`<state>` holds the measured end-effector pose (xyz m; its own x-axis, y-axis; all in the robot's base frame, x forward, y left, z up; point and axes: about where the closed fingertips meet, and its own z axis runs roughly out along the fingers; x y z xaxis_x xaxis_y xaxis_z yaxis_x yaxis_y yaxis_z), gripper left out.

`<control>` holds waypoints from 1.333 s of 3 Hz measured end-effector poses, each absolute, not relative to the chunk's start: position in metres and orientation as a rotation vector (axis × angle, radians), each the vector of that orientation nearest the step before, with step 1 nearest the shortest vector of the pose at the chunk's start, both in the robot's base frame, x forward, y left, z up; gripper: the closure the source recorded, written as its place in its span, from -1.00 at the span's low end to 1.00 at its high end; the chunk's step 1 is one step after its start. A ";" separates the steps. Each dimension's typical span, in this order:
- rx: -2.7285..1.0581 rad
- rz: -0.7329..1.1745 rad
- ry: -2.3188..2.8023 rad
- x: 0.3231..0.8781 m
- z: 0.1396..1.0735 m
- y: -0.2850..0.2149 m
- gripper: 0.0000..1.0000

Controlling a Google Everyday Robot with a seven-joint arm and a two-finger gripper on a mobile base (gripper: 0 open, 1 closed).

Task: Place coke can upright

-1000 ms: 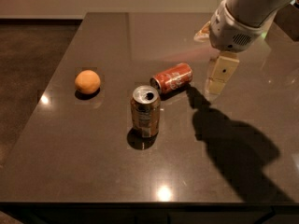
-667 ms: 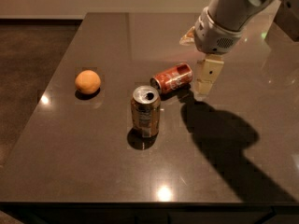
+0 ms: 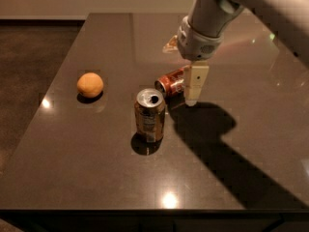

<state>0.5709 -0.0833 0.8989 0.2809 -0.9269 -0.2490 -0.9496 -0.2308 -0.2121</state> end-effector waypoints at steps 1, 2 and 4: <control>-2.350 0.108 1.640 0.578 0.885 -0.071 -1.00; -2.455 0.102 1.612 0.582 0.872 -0.063 -0.67; -2.514 0.098 1.642 0.588 0.866 -0.059 0.25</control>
Offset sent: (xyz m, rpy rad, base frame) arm 0.0095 0.0256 -0.0394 -0.2034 0.1073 0.2164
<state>0.5878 -0.0588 0.8660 0.4035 -0.9058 -0.1292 -0.9148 -0.3962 -0.0790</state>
